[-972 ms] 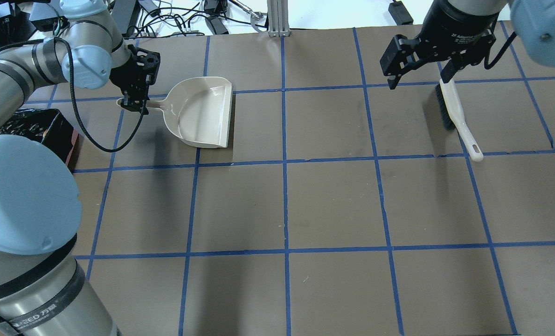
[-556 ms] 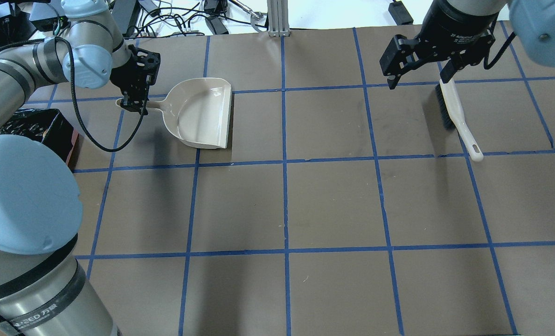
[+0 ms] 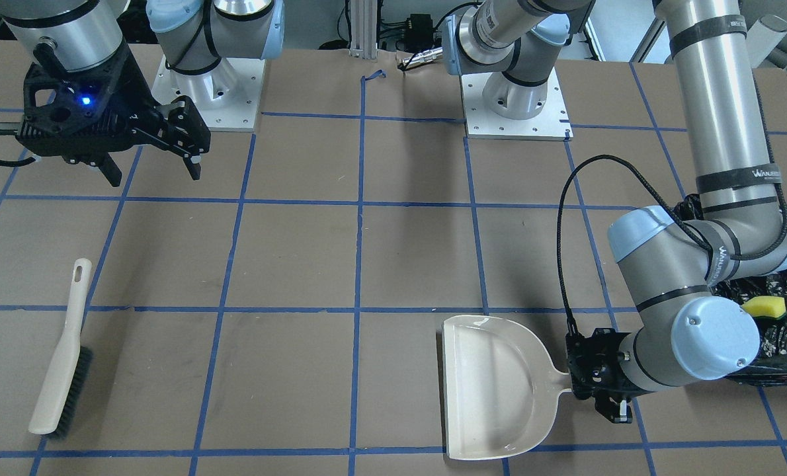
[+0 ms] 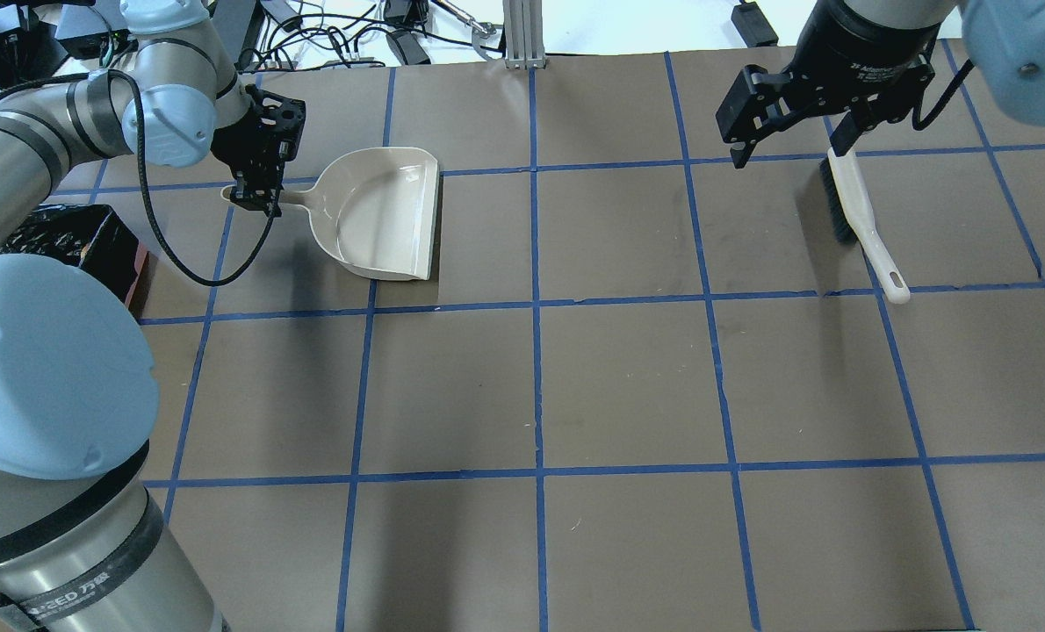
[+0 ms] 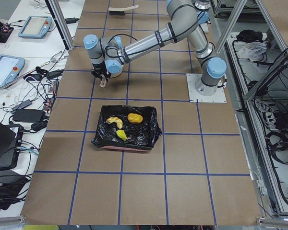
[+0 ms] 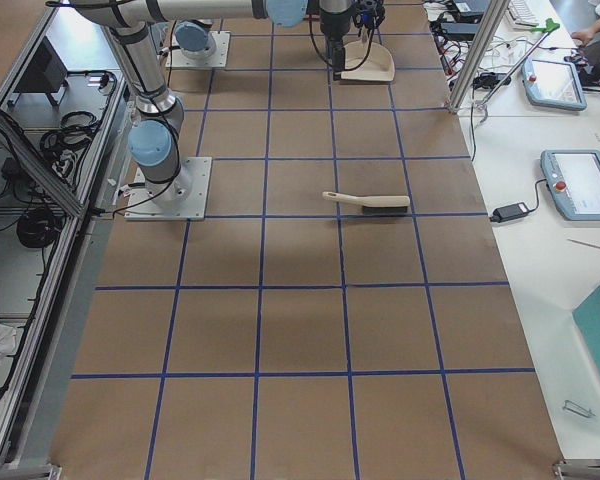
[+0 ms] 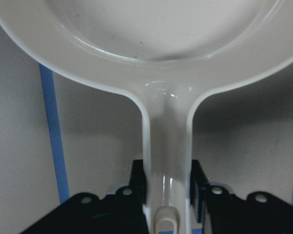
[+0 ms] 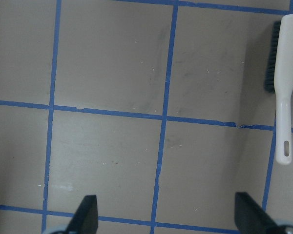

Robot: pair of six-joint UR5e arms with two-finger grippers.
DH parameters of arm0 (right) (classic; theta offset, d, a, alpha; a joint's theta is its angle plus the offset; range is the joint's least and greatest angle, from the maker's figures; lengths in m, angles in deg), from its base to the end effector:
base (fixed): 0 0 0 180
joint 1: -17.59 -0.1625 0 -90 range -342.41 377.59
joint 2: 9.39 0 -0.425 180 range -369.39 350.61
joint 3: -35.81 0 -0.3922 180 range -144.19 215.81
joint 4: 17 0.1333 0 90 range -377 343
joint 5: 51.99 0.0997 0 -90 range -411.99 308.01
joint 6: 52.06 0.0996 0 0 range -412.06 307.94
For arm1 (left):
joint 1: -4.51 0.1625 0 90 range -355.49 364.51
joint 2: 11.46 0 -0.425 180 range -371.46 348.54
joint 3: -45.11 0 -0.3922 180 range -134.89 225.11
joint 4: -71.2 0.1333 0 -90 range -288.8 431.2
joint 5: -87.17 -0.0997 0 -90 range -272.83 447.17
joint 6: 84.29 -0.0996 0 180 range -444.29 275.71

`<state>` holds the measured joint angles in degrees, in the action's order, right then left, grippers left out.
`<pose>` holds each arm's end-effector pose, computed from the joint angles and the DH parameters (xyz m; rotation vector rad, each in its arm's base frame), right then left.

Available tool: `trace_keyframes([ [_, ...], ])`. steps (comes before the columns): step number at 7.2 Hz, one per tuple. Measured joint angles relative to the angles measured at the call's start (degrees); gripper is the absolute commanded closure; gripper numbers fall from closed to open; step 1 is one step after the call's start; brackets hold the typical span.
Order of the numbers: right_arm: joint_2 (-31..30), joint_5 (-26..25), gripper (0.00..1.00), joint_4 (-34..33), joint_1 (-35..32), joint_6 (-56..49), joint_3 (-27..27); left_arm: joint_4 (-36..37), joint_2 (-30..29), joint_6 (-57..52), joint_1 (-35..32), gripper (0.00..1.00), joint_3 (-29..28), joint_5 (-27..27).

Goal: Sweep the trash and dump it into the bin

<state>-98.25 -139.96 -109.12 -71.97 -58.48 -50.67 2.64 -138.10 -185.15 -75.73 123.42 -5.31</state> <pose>0.1329 -0.5086 0.5123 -0.1643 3.1041 -0.1252 -0.0080 -0.7143 0.2327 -2.2244 -2.1792 -0.1097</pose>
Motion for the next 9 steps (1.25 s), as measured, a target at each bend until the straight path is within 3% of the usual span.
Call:
trace_keyframes([
  [1,0.0,0.0,0.0,0.0,0.0,0.0,0.0,0.0,0.0,0.0,0.0,0.29,0.0,0.0],
  [5,0.0,-0.1,0.0,0.0,0.0,-0.2,-0.4,-0.2,1.0,1.7,-0.1,0.23,0.0,0.0],
  [6,0.0,0.0,0.0,0.0,0.0,-0.2,-0.5,-1.2,2.6,3.5,-0.2,0.17,-0.2,0.0],
  [7,0.0,0.0,0.0,0.0,0.0,-0.2,-0.6,-3.9,5.1,8.7,-0.3,0.07,-0.6,0.0],
  [9,0.0,0.0,0.0,0.0,0.1,-0.2,-0.7,-12.3,12.1,25.9,-2.1,0.03,-1.3,0.0],
])
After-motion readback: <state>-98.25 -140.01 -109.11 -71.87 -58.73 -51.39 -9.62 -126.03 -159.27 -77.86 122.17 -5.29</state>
